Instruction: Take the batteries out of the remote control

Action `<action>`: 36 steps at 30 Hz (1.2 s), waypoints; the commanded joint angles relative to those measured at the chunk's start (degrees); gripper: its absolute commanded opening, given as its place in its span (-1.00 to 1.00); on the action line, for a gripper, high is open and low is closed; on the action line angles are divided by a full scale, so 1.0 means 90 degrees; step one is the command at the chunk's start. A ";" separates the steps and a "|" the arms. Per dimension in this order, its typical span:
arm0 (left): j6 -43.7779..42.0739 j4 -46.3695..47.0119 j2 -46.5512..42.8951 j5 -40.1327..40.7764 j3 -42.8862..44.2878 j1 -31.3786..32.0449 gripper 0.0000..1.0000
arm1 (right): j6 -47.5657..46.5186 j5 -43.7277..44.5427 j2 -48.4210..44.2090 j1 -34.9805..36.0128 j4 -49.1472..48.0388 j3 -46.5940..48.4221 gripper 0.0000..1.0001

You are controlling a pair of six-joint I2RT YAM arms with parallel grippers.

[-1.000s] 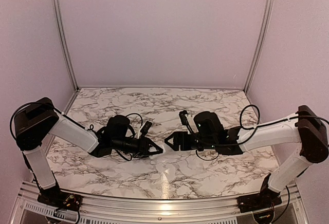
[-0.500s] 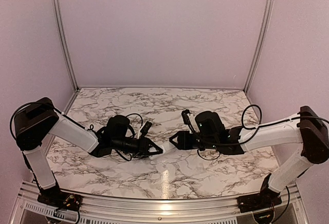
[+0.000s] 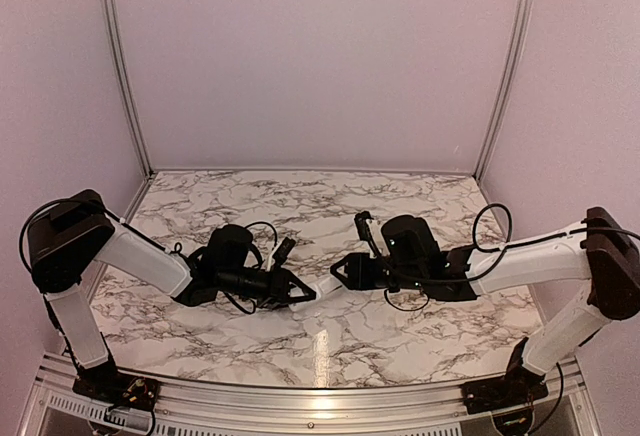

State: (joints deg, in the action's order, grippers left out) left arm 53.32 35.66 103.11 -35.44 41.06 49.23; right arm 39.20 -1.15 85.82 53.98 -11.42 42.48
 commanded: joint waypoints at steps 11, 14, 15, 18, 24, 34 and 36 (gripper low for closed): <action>-0.0115 0.0247 -0.0219 0.0206 0.0067 0.0008 -1.00 | 0.0066 -0.0458 -0.0024 0.0136 -0.0224 -0.0032 -0.91; -0.0123 0.0238 -0.0231 0.0218 0.0057 0.0007 -1.00 | 0.0079 -0.0462 0.0012 0.0135 -0.0227 -0.0059 -1.00; -0.0124 0.0237 -0.0234 0.0218 0.0061 0.0008 -1.00 | 0.0078 -0.0461 0.0015 0.0137 -0.0225 -0.0059 -1.00; -0.0136 0.0227 -0.0232 0.0236 0.0067 0.0008 -1.00 | 0.0074 -0.0445 0.0007 0.0136 -0.0195 -0.0065 -1.00; -0.0184 0.0199 -0.0197 0.0276 0.0090 0.0010 -1.00 | -0.0023 -0.0192 -0.0113 0.0136 0.0094 -0.0025 -1.00; -0.0352 0.0129 -0.0269 0.0242 0.0095 0.0008 -1.00 | -0.0628 0.0666 -0.0803 0.0136 0.1248 -0.0004 0.67; -0.0383 0.0101 -0.0298 0.0134 0.0105 0.0015 -1.00 | -0.0908 0.0420 -0.1032 0.0128 0.1187 -0.0156 0.95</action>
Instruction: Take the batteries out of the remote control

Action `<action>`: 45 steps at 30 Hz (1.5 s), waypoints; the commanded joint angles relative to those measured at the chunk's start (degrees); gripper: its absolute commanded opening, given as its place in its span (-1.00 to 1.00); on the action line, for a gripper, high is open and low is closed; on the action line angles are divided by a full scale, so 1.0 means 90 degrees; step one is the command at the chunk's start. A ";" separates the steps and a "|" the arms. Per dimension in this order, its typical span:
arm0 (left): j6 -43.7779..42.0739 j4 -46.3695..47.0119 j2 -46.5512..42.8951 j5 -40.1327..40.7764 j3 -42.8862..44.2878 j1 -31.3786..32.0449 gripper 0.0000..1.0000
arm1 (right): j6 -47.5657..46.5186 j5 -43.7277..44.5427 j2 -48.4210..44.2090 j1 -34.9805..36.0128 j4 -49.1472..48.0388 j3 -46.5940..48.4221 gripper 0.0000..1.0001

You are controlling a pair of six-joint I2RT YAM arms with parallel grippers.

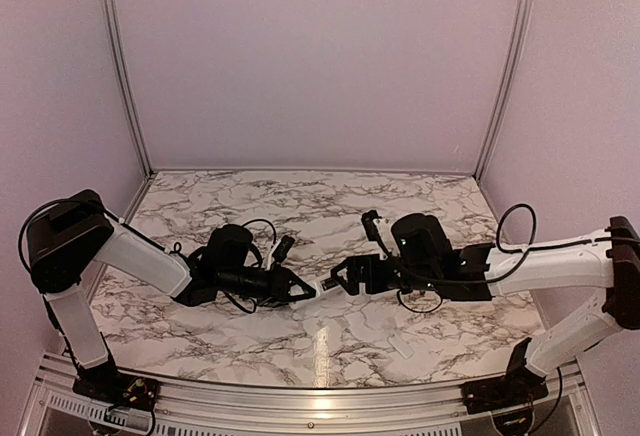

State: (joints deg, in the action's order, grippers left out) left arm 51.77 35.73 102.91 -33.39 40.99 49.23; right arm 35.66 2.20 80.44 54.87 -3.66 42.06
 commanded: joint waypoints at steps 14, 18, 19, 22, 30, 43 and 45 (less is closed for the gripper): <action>-0.0074 0.1183 -0.0264 -0.1078 0.0040 0.0044 -1.00 | -0.0894 -0.3295 -0.0688 -0.1355 -0.1351 -0.1119 0.89; 0.0035 0.1484 -0.0162 -0.1260 0.0055 0.0086 -1.00 | -0.0893 -0.3596 -0.0521 -0.1402 -0.1683 -0.1124 0.69; 0.0052 0.1527 -0.0136 -0.1299 0.0060 0.0102 -1.00 | -0.0889 -0.3633 -0.0462 -0.1399 -0.1731 -0.1108 0.64; 0.0077 0.1581 -0.0095 -0.1339 0.0074 0.0115 -1.00 | -0.0859 -0.3725 -0.0294 -0.1400 -0.1875 -0.1044 0.47; 0.0065 0.1508 -0.0086 -0.1329 0.0083 0.0125 -1.00 | -0.0779 -0.4155 -0.0172 -0.1417 -0.2377 -0.1089 -0.20; 0.0059 0.1350 0.0050 -0.1285 0.0184 0.0125 -0.81 | -0.0548 -0.4575 -0.0083 -0.1434 -0.2964 -0.1424 -1.00; 0.0092 0.1317 0.0041 -0.1084 0.0145 0.0126 -0.64 | -0.0471 -0.4577 -0.0087 -0.1430 -0.3052 -0.1472 -1.00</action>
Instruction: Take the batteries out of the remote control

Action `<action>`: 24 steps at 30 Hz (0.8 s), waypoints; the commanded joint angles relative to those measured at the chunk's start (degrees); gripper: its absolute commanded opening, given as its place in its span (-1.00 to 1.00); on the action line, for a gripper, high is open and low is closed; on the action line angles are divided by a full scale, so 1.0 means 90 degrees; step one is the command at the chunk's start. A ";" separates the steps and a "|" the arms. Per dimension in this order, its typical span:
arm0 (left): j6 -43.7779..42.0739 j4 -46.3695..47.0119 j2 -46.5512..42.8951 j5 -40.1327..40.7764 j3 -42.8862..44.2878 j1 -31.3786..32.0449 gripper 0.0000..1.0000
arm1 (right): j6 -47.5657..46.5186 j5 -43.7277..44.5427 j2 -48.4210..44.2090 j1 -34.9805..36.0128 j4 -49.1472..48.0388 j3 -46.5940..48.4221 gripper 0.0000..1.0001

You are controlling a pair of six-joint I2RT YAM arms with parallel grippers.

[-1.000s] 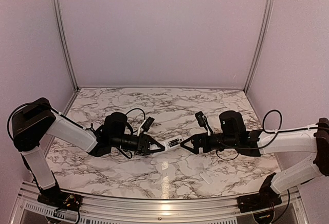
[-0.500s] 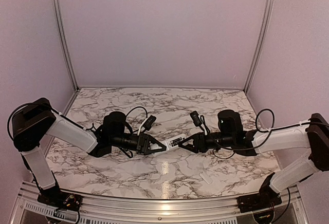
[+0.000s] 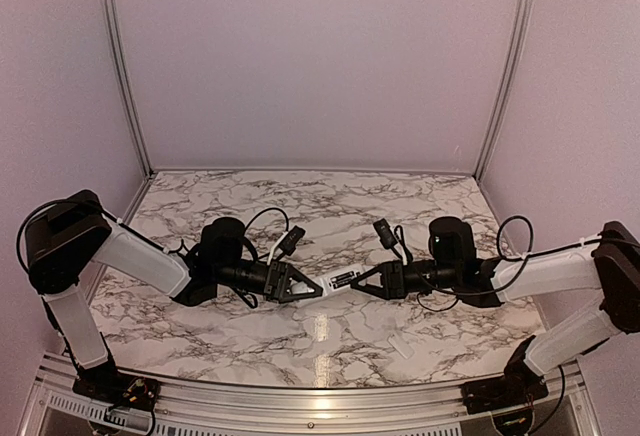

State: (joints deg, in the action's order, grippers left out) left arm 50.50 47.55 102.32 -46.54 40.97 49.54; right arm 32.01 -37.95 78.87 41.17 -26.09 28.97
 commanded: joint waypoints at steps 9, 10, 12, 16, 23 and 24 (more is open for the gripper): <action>0.0411 0.0212 0.0290 0.0696 0.0019 0.0015 -0.08 | 0.0239 0.0170 0.0078 0.0094 -0.0617 -0.0234 -1.00; 0.0422 0.0239 0.0286 0.0745 -0.0011 -0.0008 -0.01 | 0.0269 0.0174 0.0061 0.0094 -0.0662 -0.0269 -1.00; 0.0419 0.0245 0.0260 0.0814 -0.0069 -0.0050 0.38 | 0.0308 0.0197 0.0045 0.0094 -0.0715 -0.0310 -1.00; 0.0389 0.0147 0.0218 0.0927 -0.0102 -0.0100 0.88 | 0.0402 0.0218 0.0123 0.0094 -0.0918 -0.0394 -1.00; 0.0254 -0.0214 0.0128 0.1343 -0.0202 -0.0291 0.98 | 0.0653 0.0484 0.0310 0.0089 -0.1058 -0.0465 -1.00; 0.0170 -0.0377 0.0083 0.1462 -0.0223 -0.0320 0.98 | 0.0725 0.0607 0.0330 0.0093 -0.1014 -0.0452 -1.00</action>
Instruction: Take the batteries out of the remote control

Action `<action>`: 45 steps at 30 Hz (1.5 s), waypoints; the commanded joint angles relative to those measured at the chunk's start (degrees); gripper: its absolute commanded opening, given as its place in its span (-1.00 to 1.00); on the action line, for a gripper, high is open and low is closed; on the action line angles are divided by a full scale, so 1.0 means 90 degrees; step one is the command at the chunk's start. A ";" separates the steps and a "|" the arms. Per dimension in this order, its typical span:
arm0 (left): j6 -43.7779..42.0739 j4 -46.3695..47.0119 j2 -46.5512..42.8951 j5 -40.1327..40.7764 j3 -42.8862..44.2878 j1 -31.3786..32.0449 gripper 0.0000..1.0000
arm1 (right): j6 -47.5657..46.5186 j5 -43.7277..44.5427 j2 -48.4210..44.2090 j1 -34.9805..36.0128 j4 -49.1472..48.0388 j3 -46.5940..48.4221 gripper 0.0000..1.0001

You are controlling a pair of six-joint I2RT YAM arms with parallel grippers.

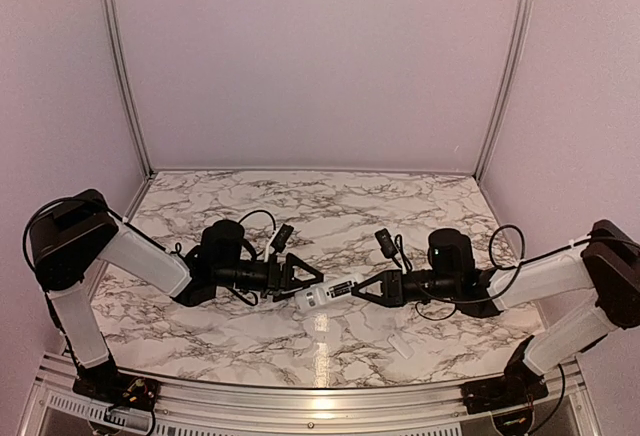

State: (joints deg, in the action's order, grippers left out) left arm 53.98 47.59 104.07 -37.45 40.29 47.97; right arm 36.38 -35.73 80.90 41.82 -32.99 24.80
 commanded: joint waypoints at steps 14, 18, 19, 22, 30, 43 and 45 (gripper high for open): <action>-0.1455 -0.2642 -0.2106 0.3551 -0.0603 -0.0213 0.98 | 0.0648 0.1157 0.1223 0.0016 0.0032 0.0459 -1.00; -0.1546 -0.2616 -0.2569 0.3772 -0.0810 -0.0212 0.98 | 0.0604 0.1547 0.1367 0.0014 0.0479 0.0648 -0.96; -0.1560 -0.2635 -0.2680 0.3840 -0.0835 -0.0207 0.98 | 0.0580 0.1668 0.1392 0.0020 0.0620 0.0701 -0.84; -0.1608 -0.2711 -0.2834 0.3970 -0.0882 -0.0203 0.98 | 0.0513 0.1989 0.1437 0.0021 0.1057 0.0828 -0.56; -0.1636 -0.2768 -0.2882 0.3995 -0.0869 -0.0207 0.98 | 0.0379 0.2061 0.1690 0.0021 0.1339 0.1095 -0.39; -0.1699 -0.2832 -0.2819 0.4049 -0.0824 -0.0202 0.98 | -0.0040 0.2670 0.1703 0.0010 0.2400 0.1771 0.25; -0.1732 -0.2850 -0.2810 0.4061 -0.0803 -0.0202 0.98 | -0.0135 0.2891 0.1682 0.0009 0.2687 0.1921 0.30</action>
State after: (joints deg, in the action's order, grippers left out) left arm 39.57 23.24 78.81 -1.91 32.99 46.28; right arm 37.50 -13.96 96.44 41.89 -14.79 38.83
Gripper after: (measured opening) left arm 0.991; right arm 0.636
